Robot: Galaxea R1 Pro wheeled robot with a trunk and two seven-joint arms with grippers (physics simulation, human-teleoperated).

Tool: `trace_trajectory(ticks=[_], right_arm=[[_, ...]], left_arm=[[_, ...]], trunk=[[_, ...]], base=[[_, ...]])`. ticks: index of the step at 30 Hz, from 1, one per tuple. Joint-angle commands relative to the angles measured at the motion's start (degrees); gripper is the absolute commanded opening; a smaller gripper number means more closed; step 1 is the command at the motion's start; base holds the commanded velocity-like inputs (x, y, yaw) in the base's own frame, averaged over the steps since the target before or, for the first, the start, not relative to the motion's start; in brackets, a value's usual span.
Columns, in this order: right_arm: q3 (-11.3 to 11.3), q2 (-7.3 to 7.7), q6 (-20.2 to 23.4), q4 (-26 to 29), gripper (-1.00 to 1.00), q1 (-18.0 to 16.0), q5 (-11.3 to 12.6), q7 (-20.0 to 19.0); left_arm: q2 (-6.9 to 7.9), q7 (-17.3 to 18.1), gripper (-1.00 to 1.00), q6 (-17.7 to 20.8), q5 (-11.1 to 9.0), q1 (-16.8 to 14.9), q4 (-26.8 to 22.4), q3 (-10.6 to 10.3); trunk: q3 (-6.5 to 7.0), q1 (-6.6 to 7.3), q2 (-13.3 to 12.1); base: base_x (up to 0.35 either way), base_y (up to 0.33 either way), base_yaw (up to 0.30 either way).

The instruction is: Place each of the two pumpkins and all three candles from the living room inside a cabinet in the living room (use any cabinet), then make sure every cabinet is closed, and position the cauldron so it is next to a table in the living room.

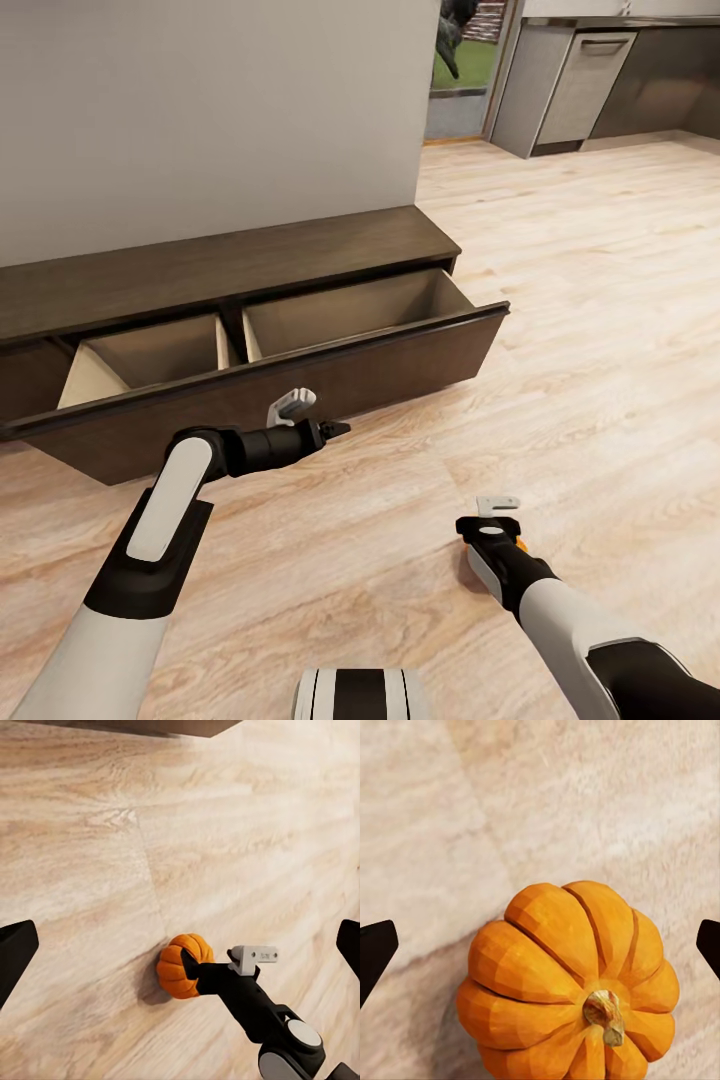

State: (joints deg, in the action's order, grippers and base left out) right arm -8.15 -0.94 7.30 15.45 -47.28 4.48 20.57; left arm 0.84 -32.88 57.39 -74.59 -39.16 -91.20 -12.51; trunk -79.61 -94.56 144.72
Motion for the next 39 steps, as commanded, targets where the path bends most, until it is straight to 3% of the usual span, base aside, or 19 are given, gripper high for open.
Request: trace_trajectory(ticks=[1,7,20,24,28,39], right_arm=[[-0.48,0.03,0.38,0.11,1.0,-0.01,0.46,0.38],[-0.47,0.19,0.38,0.06,1.0,-0.01,0.46,0.35],[-0.47,0.33,0.44,-0.32,1.0,-0.01,0.53,0.28],[-0.47,0.33,0.44,-0.4,1.0,-0.01,0.53,0.28],[-0.47,0.32,0.44,-0.42,1.0,-0.01,0.5,0.27],[-0.47,0.52,0.44,-0.35,1.0,-0.01,0.52,0.26]], left_arm=[[0.04,-0.6,1.0,0.0,-0.56,-0.04,-0.07,-0.06],[0.04,-0.55,1.0,0.01,-0.56,-0.04,-0.1,-0.07],[0.29,-0.54,1.0,0.01,-0.52,-0.04,-0.12,-0.13],[0.3,-0.53,1.0,0.02,-0.53,-0.04,-0.12,-0.14],[0.46,-0.52,1.0,0.01,-0.51,-0.04,-0.12,-0.14],[0.65,-0.44,1.0,0.07,-0.53,-0.04,-0.12,-0.14]], trunk=[[-0.04,0.01,0.02],[-0.04,0.01,0.02],[-2.92,-0.32,0.19],[-2.92,-0.32,0.19],[-3.81,-0.43,0.24],[-3.81,-0.43,0.24]], base=[[0.0,0.0,0.012],[0.0,0.0,0.002],[0.0,0.0,0.0],[0.0,0.0,0.0],[0.0,0.0,0.0],[0.0,0.0,0.0]])
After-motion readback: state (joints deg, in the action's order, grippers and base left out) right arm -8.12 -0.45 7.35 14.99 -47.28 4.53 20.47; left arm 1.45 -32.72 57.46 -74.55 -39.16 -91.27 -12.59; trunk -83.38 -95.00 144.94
